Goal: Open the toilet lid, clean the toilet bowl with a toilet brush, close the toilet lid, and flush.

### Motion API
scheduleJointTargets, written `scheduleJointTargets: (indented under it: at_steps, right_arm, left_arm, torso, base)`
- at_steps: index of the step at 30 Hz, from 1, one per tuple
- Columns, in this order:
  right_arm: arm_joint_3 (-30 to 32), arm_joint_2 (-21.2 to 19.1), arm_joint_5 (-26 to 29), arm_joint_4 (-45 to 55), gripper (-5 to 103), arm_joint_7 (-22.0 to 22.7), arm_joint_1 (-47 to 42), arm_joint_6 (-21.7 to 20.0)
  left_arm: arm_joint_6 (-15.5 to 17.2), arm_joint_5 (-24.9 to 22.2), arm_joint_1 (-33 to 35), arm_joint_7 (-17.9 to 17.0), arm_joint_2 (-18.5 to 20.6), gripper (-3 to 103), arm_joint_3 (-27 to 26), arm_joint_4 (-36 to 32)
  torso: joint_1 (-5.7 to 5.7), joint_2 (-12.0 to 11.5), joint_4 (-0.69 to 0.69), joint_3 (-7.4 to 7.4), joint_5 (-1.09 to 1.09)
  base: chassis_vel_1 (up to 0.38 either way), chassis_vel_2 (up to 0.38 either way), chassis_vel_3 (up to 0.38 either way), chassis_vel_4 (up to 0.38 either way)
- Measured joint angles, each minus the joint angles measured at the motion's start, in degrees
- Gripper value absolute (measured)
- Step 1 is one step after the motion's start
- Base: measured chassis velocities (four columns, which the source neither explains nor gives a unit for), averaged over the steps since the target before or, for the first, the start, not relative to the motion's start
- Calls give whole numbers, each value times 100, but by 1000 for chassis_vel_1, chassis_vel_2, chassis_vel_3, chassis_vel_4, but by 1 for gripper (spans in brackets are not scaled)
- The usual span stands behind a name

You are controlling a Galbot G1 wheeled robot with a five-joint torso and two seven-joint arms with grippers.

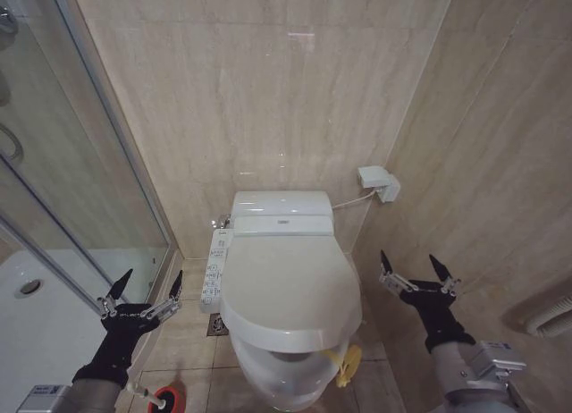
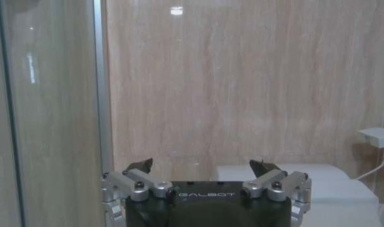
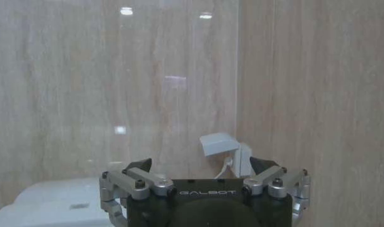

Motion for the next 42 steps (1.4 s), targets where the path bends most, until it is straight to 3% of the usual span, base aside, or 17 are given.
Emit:
scheduleJointTargets:
  at_steps: [21, 42]
  right_arm:
    - [12, 257, 144, -21, 100, -81, -153, 14]
    - [4, 262, 159, -27, 100, -58, -151, -39]
  left_arm:
    - [0, 0, 0, 0, 0, 100, 0, 0]
    - [0, 0, 0, 0, 0, 100, 0, 0]
  torso:
    - [0, 0, -1, 0, 0]
    - [0, 0, -1, 0, 0]
  base:
    - [0, 0, 0, 0]
    - [0, 0, 0, 0]
